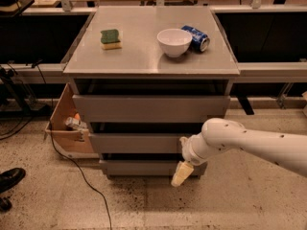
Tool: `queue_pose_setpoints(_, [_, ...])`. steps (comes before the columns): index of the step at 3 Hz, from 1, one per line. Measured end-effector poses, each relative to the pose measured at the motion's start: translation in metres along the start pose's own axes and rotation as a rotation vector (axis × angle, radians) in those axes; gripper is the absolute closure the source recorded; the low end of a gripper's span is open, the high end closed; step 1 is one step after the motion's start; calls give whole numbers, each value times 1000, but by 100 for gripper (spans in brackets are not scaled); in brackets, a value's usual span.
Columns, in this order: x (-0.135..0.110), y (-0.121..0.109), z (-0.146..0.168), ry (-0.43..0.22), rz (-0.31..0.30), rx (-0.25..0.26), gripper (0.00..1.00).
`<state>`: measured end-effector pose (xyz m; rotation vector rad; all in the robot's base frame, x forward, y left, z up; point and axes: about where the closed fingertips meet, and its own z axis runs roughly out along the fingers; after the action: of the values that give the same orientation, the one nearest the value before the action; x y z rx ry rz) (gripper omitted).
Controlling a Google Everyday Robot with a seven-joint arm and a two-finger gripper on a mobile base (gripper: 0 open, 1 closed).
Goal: Open middle drawer
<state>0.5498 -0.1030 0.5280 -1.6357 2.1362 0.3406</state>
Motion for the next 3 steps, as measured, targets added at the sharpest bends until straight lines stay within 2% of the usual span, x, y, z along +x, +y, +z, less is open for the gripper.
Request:
queue_pose_setpoints(2, [4,-42,58,-46,19,57,0])
queue_pose_setpoints(3, [-5,-69,74,-82,18,92,0])
